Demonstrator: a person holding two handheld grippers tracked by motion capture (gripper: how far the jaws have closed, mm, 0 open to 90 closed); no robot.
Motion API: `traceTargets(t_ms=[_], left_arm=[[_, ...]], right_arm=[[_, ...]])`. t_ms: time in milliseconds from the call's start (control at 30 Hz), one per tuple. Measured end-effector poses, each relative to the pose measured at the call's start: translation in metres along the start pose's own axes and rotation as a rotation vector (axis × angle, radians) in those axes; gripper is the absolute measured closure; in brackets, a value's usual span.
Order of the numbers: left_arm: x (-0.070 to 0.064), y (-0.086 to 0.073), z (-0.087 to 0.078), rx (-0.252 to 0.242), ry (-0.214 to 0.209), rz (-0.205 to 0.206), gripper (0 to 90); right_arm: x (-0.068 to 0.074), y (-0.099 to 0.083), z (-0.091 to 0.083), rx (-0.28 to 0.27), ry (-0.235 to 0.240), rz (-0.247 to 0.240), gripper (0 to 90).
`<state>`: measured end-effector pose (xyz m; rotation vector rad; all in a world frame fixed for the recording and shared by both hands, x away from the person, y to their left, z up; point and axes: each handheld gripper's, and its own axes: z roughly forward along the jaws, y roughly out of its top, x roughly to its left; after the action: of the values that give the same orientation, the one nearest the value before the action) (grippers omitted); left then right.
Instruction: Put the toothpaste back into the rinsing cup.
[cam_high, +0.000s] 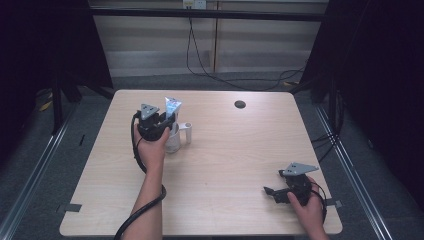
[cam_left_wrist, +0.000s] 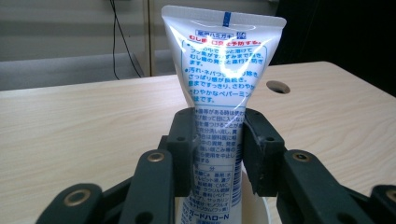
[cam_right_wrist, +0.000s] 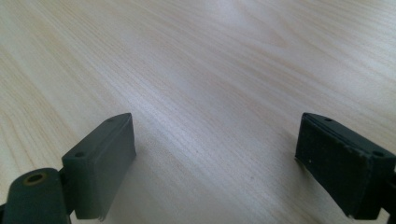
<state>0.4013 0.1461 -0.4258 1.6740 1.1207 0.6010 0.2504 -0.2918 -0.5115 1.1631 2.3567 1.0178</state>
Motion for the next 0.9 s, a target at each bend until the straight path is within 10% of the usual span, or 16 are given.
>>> traceTargets(t_ms=[900], left_arm=[[0.0,-0.016,-0.01,0.032,0.008,0.003,66.9]], right_arm=[[0.0,0.0,0.0,0.001,0.001,0.001,11.4]])
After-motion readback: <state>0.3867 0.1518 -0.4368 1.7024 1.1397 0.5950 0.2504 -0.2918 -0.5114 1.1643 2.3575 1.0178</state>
